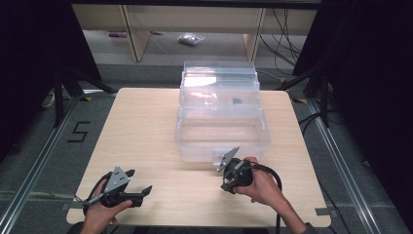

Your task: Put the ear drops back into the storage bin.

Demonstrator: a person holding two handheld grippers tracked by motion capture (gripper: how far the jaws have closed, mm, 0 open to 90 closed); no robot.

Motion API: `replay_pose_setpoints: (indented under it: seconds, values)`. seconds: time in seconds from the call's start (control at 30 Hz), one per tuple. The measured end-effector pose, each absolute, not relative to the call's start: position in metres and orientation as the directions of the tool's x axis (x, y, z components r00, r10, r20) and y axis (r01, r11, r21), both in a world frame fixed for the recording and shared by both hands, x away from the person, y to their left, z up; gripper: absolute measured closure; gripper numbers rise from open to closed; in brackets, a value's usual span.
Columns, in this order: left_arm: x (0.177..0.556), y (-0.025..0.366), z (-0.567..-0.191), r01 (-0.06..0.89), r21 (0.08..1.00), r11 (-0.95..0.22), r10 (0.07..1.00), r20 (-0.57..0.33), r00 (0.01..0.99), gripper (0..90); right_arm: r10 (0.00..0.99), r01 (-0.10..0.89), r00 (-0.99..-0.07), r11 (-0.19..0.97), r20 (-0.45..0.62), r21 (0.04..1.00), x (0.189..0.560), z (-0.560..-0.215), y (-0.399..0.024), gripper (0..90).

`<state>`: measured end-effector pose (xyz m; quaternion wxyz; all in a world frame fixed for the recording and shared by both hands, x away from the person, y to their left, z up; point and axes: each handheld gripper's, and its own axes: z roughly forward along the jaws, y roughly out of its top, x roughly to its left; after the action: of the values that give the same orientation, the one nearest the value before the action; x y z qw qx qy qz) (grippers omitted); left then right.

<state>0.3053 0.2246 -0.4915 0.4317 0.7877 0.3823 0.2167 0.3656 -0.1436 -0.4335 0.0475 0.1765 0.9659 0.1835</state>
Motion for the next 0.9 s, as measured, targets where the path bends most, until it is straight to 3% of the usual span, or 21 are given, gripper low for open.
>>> replay_pose_setpoints:
  seconds: [0.53, 0.57, 0.63, 0.9]
  values:
    - [0.306, 0.226, -0.491, 0.416, 0.840, -0.349, 0.786, 0.021, 0.618, 15.4, 0.426, 0.378, -0.903, 0.850, -0.056, 0.368, 0.388, -0.389, -0.168, 59.9]
    - [0.305, 0.226, -0.491, 0.415, 0.841, -0.348, 0.787, 0.021, 0.616, 15.4, 0.386, 0.327, -0.918, 0.867, -0.092, 0.377, 0.393, -0.387, -0.170, 59.9]
    - [0.305, 0.225, -0.491, 0.415, 0.843, -0.341, 0.788, 0.015, 0.616, 15.4, 0.440, 0.391, -0.896, 0.845, -0.058, 0.366, 0.391, -0.383, -0.172, 59.9]
    - [0.306, 0.225, -0.491, 0.416, 0.844, -0.340, 0.788, 0.014, 0.616, 15.4, 0.443, 0.388, -0.893, 0.847, -0.078, 0.364, 0.398, -0.368, -0.180, 59.9]
